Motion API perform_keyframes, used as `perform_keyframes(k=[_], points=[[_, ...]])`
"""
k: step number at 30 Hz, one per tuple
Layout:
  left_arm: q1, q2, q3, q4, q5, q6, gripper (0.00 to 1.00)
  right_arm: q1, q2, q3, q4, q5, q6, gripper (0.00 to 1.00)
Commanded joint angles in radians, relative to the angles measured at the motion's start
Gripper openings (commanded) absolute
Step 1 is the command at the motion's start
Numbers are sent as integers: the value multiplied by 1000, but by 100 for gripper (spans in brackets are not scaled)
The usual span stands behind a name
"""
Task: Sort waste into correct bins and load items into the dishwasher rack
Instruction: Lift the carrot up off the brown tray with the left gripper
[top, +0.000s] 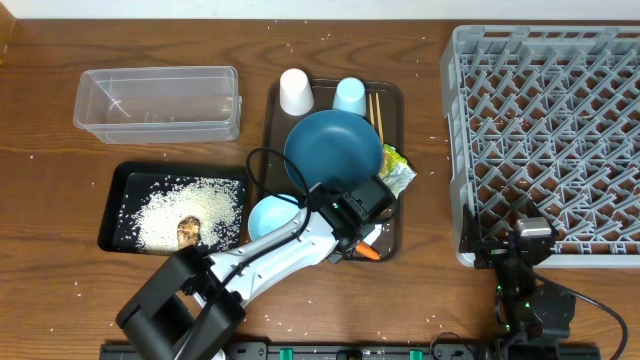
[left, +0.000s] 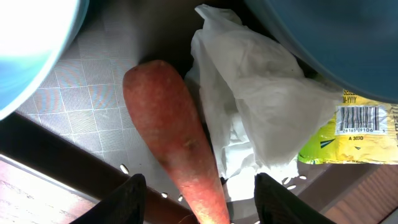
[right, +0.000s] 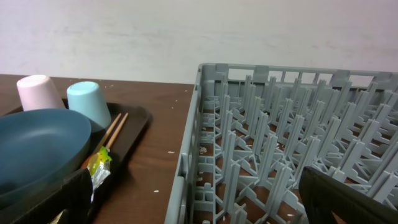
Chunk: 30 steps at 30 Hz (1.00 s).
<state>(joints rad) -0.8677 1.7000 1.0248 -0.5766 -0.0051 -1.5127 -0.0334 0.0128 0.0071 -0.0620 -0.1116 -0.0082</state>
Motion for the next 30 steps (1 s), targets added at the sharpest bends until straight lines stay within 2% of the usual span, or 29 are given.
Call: perform_keyframes(k=[1, 9, 13, 17, 21, 30], points=[[-3, 8, 2, -6, -2, 19, 55, 15, -2, -2, -3, 3, 0, 99], [-19, 93, 2, -5, 32, -11, 45, 15, -2, -2, -3, 3, 0, 99], [-18, 90, 2, -4, 16, -15, 42, 15, -2, -2, -3, 3, 0, 99], [-18, 90, 2, -11, 17, -14, 34, 15, -2, -2, -3, 3, 0, 99], [-18, 86, 2, -13, 17, -14, 34, 15, -2, -2, -3, 3, 0, 99], [-18, 55, 2, -23, 17, -14, 26, 15, -2, -2, -3, 3, 0, 99]])
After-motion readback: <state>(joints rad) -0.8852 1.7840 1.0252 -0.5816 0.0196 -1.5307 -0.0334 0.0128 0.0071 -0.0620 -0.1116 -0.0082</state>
